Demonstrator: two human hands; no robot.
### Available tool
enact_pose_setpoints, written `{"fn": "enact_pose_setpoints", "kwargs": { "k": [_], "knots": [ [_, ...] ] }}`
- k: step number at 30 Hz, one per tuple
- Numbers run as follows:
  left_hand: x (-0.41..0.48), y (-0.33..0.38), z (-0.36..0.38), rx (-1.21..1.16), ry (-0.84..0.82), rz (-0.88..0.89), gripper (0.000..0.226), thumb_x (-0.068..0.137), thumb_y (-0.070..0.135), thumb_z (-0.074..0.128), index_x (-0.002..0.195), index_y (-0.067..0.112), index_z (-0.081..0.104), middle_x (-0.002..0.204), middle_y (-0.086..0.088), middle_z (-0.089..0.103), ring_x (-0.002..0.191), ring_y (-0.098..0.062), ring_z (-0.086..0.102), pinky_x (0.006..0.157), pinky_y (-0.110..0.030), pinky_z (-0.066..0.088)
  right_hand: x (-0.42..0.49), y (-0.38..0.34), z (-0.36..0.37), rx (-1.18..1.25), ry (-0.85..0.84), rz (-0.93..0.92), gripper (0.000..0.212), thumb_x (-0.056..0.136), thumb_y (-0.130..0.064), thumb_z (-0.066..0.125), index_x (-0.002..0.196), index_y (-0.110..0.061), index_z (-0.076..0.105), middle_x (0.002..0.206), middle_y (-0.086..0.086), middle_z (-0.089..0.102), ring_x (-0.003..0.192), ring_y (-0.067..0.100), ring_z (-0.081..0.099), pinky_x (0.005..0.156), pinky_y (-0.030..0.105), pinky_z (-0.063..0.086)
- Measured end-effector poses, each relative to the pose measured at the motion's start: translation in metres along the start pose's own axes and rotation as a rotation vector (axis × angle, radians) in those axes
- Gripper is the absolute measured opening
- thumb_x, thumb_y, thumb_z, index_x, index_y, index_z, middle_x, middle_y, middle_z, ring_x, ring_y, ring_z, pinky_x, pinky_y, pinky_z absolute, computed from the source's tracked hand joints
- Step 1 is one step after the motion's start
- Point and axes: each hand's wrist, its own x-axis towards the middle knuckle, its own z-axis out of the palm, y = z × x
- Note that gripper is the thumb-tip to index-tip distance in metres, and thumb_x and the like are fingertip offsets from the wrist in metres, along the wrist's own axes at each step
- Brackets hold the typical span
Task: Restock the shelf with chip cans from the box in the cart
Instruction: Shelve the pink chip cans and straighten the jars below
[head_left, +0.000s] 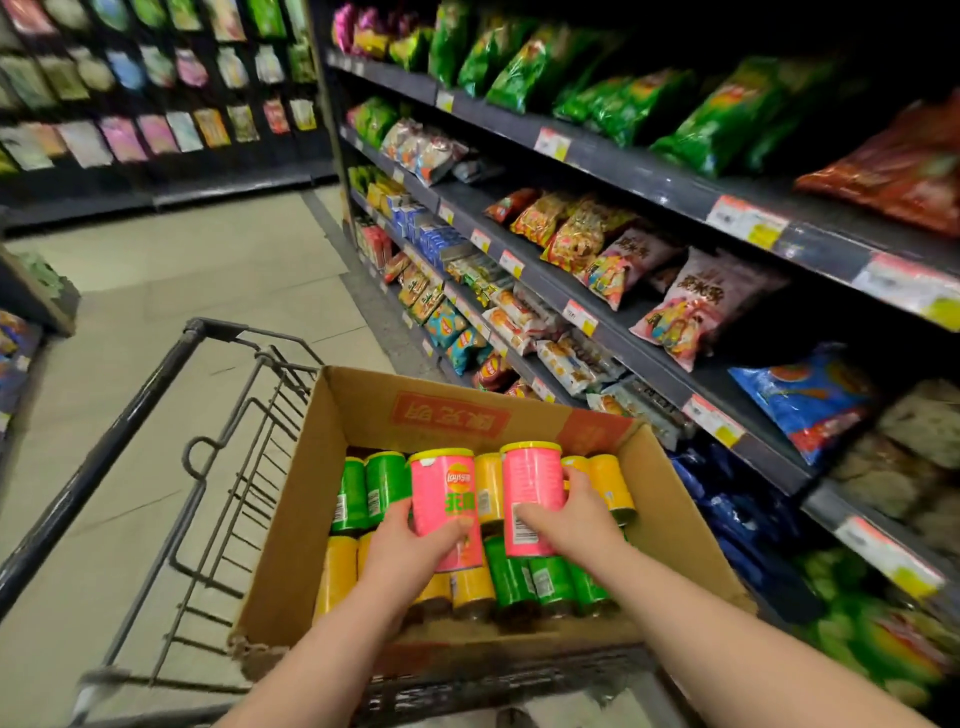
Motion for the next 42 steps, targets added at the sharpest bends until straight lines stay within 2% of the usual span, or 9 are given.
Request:
{"fn": "enact_pose_setpoints", "kwargs": {
  "k": [6, 12, 15, 19, 21, 29, 35, 37, 42],
  "knots": [
    [-0.046, 0.002, 0.013, -0.042, -0.066, 0.136, 0.038, 0.079, 0.019, 0.075, 0.105, 0.022, 0.047, 0.085, 0.009, 0.059, 0.071, 0.001, 0.053, 0.058, -0.010, 0.042, -0.065, 0.013, -0.019, 0.020, 0.085, -0.017, 0.077, 0.081, -0.032, 0.070, 0.143, -0.016, 0.026, 0.130, 0.006, 0.052, 0.092, 0.013, 0.048, 0.081, 0.026, 0.043],
    [-0.085, -0.003, 0.038, -0.068, -0.215, 0.177, 0.046, 0.069, 0.032, 0.082, 0.105, 0.026, 0.054, 0.091, 0.009, 0.065, 0.082, -0.008, 0.064, 0.080, -0.030, 0.050, -0.121, 0.043, -0.037, 0.061, 0.203, 0.034, 0.077, 0.078, -0.033, 0.072, 0.140, -0.018, 0.030, 0.128, 0.003, 0.055, 0.103, 0.017, 0.058, 0.087, 0.031, 0.050],
    [-0.096, -0.005, 0.055, -0.066, -0.274, 0.190, 0.088, 0.044, 0.059, 0.077, 0.120, 0.019, 0.056, 0.103, 0.002, 0.070, 0.090, -0.016, 0.068, 0.088, -0.041, 0.054, -0.144, 0.057, -0.050, 0.095, 0.265, 0.053, 0.076, 0.076, -0.032, 0.072, 0.139, -0.019, 0.032, 0.122, 0.001, 0.056, 0.101, 0.016, 0.059, 0.090, 0.035, 0.051],
    [-0.121, 0.000, 0.076, -0.040, -0.353, 0.213, 0.044, 0.076, 0.027, 0.078, 0.109, 0.022, 0.049, 0.097, 0.005, 0.065, 0.081, -0.003, 0.062, 0.066, -0.014, 0.049, -0.171, 0.078, -0.070, 0.140, 0.329, 0.080, 0.075, 0.077, -0.029, 0.072, 0.139, -0.019, 0.032, 0.112, -0.004, 0.052, 0.098, 0.014, 0.057, 0.083, 0.028, 0.048],
    [-0.132, 0.002, 0.087, -0.044, -0.382, 0.257, 0.039, 0.080, 0.018, 0.074, 0.107, 0.025, 0.045, 0.088, 0.013, 0.059, 0.075, 0.003, 0.056, 0.055, -0.008, 0.041, -0.182, 0.089, -0.079, 0.169, 0.356, 0.091, 0.073, 0.077, -0.028, 0.072, 0.138, -0.019, 0.032, 0.109, -0.005, 0.051, 0.097, 0.013, 0.056, 0.082, 0.029, 0.048],
    [-0.187, 0.026, 0.152, -0.064, -0.481, 0.349, 0.041, 0.078, 0.023, 0.077, 0.108, 0.027, 0.049, 0.090, 0.013, 0.062, 0.080, -0.002, 0.061, 0.064, -0.018, 0.045, -0.243, 0.139, -0.140, 0.231, 0.467, 0.133, 0.076, 0.079, -0.028, 0.071, 0.142, -0.020, 0.029, 0.107, -0.007, 0.049, 0.096, 0.012, 0.054, 0.085, 0.028, 0.047],
    [-0.261, 0.045, 0.237, -0.032, -0.649, 0.362, 0.042, 0.079, 0.023, 0.076, 0.114, 0.021, 0.053, 0.093, 0.011, 0.065, 0.082, -0.005, 0.063, 0.063, -0.018, 0.046, -0.310, 0.201, -0.211, 0.286, 0.606, 0.207, 0.078, 0.077, -0.032, 0.073, 0.142, -0.022, 0.031, 0.121, -0.003, 0.055, 0.104, 0.016, 0.057, 0.095, 0.037, 0.048],
    [-0.286, 0.048, 0.262, -0.015, -0.710, 0.362, 0.050, 0.074, 0.029, 0.080, 0.117, 0.018, 0.056, 0.097, 0.007, 0.068, 0.084, -0.008, 0.066, 0.066, -0.020, 0.049, -0.331, 0.221, -0.231, 0.305, 0.646, 0.214, 0.076, 0.078, -0.030, 0.072, 0.142, -0.020, 0.031, 0.125, 0.000, 0.054, 0.102, 0.015, 0.056, 0.090, 0.031, 0.047],
    [-0.335, 0.054, 0.314, -0.027, -0.805, 0.295, 0.049, 0.077, 0.030, 0.078, 0.118, 0.021, 0.052, 0.104, 0.002, 0.068, 0.091, -0.017, 0.068, 0.077, -0.033, 0.055, -0.381, 0.264, -0.273, 0.345, 0.675, 0.186, 0.072, 0.082, -0.026, 0.071, 0.141, -0.018, 0.031, 0.105, -0.010, 0.046, 0.095, 0.010, 0.052, 0.081, 0.025, 0.043]
  ]
}}
